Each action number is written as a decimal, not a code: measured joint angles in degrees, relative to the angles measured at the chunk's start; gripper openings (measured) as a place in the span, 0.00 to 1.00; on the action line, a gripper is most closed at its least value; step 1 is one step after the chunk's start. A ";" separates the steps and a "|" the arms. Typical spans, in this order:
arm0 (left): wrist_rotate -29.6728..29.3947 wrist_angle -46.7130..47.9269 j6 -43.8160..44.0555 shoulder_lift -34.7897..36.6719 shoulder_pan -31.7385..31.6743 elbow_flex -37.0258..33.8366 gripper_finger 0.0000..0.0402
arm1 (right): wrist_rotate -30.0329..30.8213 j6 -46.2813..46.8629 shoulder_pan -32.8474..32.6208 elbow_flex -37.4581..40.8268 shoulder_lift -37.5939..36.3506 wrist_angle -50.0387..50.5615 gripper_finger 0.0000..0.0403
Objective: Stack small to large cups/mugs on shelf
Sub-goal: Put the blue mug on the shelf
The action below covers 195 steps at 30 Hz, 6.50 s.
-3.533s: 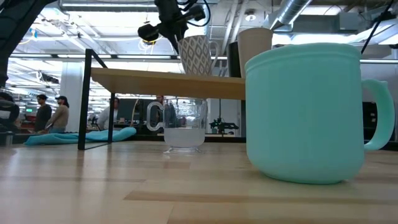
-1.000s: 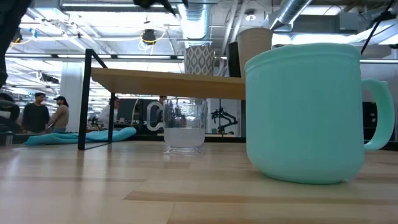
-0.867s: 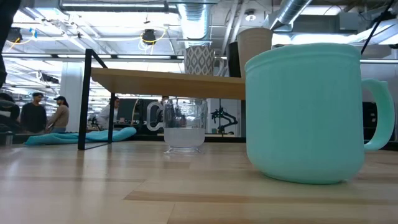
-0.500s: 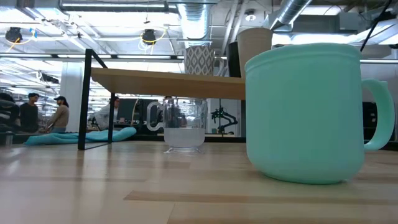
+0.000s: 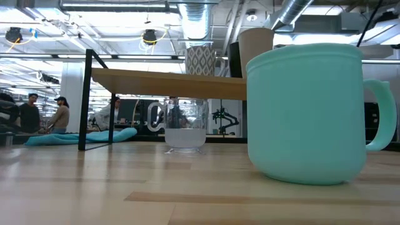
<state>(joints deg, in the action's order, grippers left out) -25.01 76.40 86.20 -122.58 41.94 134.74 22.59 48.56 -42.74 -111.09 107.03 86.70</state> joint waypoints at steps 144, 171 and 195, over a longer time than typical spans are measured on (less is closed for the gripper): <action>-26.68 -13.39 10.54 -1.37 4.14 0.24 0.42 | 16.45 -36.84 -15.42 12.61 -26.07 -40.56 0.02; -2.61 -16.55 -31.34 4.39 -10.66 0.26 0.42 | 12.98 -59.97 -15.51 12.59 -9.31 -14.64 0.02; 48.18 -31.36 -76.03 0.22 -28.27 -0.06 0.42 | 12.35 -76.40 -14.13 12.58 -9.23 -23.83 0.02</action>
<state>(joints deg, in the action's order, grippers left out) 23.18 45.03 10.17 -122.35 13.67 134.67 34.94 -27.83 -56.87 -98.51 97.80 62.87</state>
